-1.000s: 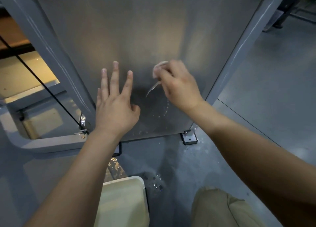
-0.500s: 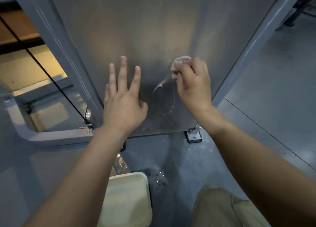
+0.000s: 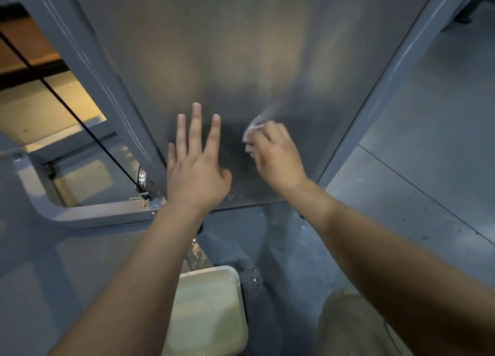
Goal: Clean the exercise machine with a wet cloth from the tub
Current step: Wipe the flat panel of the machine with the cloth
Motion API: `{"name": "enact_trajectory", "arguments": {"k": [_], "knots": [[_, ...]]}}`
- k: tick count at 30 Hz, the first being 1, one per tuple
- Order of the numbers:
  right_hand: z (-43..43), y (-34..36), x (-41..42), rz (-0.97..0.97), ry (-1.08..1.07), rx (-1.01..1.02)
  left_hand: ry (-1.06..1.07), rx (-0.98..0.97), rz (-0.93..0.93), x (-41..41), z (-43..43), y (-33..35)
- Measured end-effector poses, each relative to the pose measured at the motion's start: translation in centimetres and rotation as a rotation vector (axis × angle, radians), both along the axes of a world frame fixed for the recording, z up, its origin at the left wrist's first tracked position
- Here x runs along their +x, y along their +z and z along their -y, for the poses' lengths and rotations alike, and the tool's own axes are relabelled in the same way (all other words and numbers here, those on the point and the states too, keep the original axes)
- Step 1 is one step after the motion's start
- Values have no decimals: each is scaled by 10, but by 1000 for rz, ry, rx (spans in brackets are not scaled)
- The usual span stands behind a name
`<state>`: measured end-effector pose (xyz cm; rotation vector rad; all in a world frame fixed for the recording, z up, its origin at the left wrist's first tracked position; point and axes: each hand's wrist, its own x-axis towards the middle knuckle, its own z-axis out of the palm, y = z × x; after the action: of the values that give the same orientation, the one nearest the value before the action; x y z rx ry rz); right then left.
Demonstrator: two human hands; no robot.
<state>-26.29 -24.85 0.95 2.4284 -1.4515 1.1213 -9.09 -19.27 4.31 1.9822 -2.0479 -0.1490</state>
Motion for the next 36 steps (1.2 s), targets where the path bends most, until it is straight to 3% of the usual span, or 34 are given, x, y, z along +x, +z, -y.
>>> {"name": "enact_trajectory", "arguments": {"k": [2,6,8,12,18,24,30,36], "knots": [[-1,0,-8,-71,46,1,-8,5,9,3,1,-2],[11,23,-4,393,-89,-121,-25,-17,62,11,0,-12],[13,18,11,453,-120,-185,-25,-19,86,15,2,-16],[-2,-19,17,169,-33,-101,-16,-16,114,16,5,-23],[7,8,16,386,-85,-205,-28,-58,151,19,4,-33],[-6,-39,25,178,-91,-4,-18,-22,188,23,4,-33],[6,6,26,391,-108,-243,-17,-1,191,22,3,-32],[-14,-45,30,113,-75,32,6,13,160,14,4,-32]]}}
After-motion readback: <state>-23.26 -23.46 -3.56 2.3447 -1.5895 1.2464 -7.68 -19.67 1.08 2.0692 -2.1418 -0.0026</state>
